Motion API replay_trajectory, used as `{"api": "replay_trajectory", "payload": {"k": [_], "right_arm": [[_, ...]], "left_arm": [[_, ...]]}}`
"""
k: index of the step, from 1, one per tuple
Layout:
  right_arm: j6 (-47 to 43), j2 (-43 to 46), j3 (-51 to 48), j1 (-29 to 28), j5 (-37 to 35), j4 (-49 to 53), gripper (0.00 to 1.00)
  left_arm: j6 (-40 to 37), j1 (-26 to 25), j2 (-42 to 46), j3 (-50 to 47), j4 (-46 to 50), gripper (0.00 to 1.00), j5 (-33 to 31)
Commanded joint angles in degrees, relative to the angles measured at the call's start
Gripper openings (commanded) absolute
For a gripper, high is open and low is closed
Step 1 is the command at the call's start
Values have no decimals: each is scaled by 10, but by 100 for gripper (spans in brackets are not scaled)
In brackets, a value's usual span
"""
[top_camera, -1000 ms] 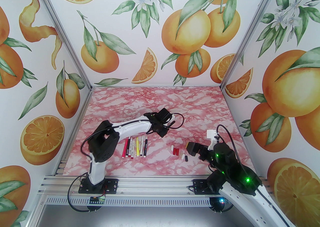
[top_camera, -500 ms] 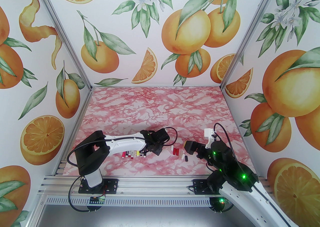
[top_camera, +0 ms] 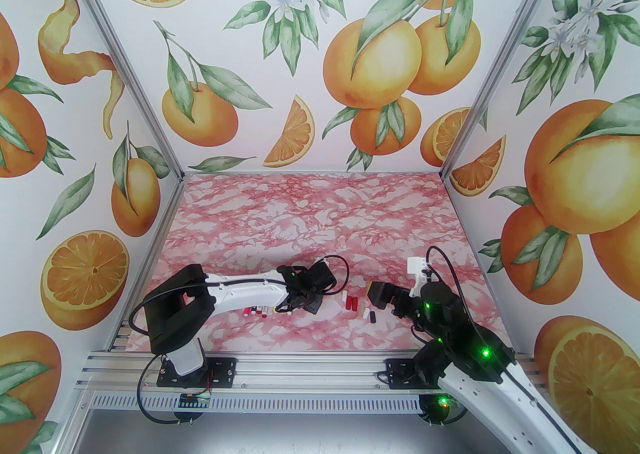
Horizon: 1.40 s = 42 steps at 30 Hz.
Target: Open the pen caps
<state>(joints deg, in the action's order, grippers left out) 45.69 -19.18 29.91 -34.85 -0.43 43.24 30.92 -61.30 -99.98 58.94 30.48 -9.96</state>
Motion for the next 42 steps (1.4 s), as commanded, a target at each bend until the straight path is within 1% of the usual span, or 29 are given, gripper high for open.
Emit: {"api": "replay_trajectory", "payload": {"k": [1,8,12,14,23,29,33,37,40,42], "right_arm": [[7,0,-6,-2,9,-11,99],[10,7,-10,-2,8,-5,99],[12,14,-13,-1,6,-3,99],[13,16,-13,-2,5,0,99],[13,13,-14,-1,4,-1,99],[15,11,-16,-2,8,-6,99],[16,12,-16,-2,8,-6,99],[17,13,-17,-1,9,-7,99],[18,13,-17,-2,10,-7,99],[19,13,-18,-1,10,-8,99]], "left_arm": [[-19,3,-11,28,-2,36,8],[-75,17,-38,67,13,36,36],[-86,31,-50,78,16,36,48],[-93,35,-56,84,18,36,71],[-113,42,-76,105,46,36,93],[-125,43,-96,120,69,35,90],[-127,41,-107,128,85,34,74],[-129,41,-115,134,94,29,65],[-130,40,-116,135,97,28,60],[-131,38,-115,137,96,22,55]]}}
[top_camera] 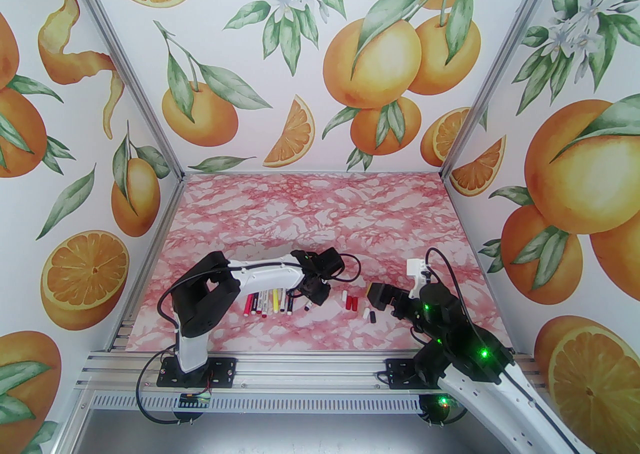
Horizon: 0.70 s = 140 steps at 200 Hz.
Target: Open the pen caps
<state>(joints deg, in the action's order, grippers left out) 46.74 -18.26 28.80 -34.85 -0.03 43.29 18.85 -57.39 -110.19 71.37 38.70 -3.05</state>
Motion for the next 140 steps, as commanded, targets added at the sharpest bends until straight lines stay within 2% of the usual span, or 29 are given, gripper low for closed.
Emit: {"api": "replay_trajectory", "payload": {"k": [1,36,70,104,140], "right_arm": [[10,3,-6,-2,7,-10,99],[21,2,-14,-2,13,-22,99],[42,-2,-34,-2,29,-59,98],[69,-17,-60,-1,54,-132,95],[97,-75,-71,-2,87,-247,86]], "left_arm": [[-9,-2,-9,13,12,21,-14],[-5,6,26,13,2,18,-3],[-1,20,98,-20,-41,17,31],[8,34,183,-81,-121,17,97],[22,35,237,-140,-216,18,191]]}}
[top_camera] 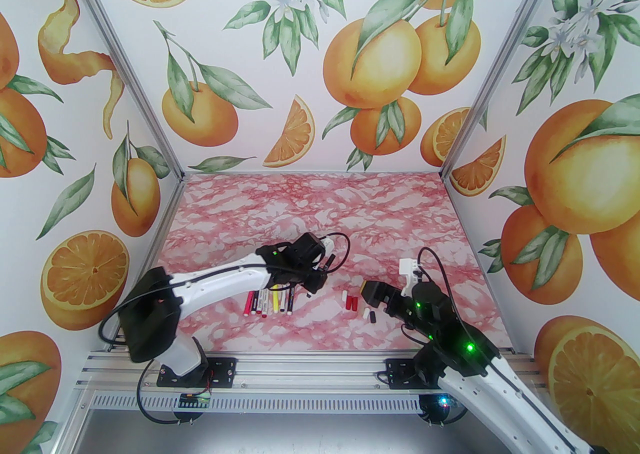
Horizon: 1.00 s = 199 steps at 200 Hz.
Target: Open the pen caps
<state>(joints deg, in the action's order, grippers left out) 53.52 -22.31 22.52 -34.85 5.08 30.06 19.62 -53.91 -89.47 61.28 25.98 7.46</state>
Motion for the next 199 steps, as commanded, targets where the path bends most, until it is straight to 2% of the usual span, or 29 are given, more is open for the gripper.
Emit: {"api": "replay_trajectory", "payload": {"k": [1,32,84,199], "right_arm": [[30,-38,-8,-2,37,-118,85],[38,-115,-1,-2,67,-208,80],[43,-200,15,-2,82,-284,69],[42,-246,26,-3,78,-325,41]], "left_arm": [[15,0,30,-41,-92,18,88],[37,-1,64,-86,-166,18,131],[56,-2,85,-118,-228,18,198],[45,-27,48,-91,-220,18,230]]}}
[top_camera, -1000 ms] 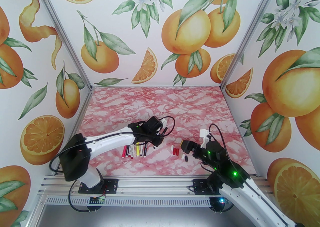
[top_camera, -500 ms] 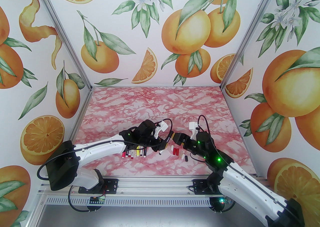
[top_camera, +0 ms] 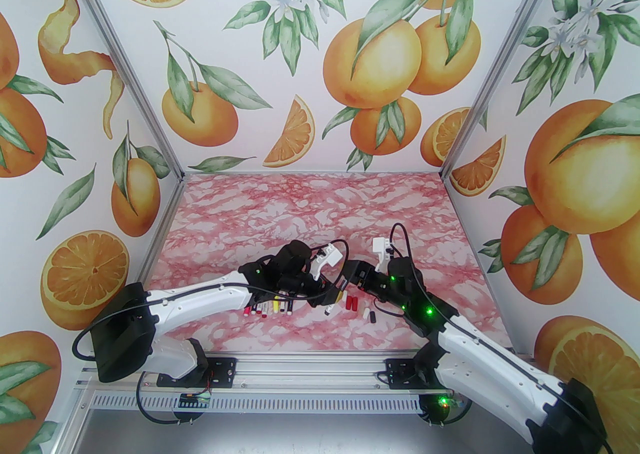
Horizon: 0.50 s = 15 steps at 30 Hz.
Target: Open the pen caps
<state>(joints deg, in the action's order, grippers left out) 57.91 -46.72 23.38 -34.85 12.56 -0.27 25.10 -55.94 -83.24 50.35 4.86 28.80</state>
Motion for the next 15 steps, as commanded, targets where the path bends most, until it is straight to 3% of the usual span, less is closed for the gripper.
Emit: {"api": "replay_trajectory", "payload": {"k": [1,8,15], "right_arm": [[-2,-2,18,-3,4,-22,41],[-7,-1,19,-3,-1,-11,28],[-8,6,10,-3,2,-2,29]], "left_arm": [[-11,-7,-15,19,-8,18,16],[-11,-9,-17,19,-3,18,5],[-7,-9,-13,19,-6,18,-7]]}}
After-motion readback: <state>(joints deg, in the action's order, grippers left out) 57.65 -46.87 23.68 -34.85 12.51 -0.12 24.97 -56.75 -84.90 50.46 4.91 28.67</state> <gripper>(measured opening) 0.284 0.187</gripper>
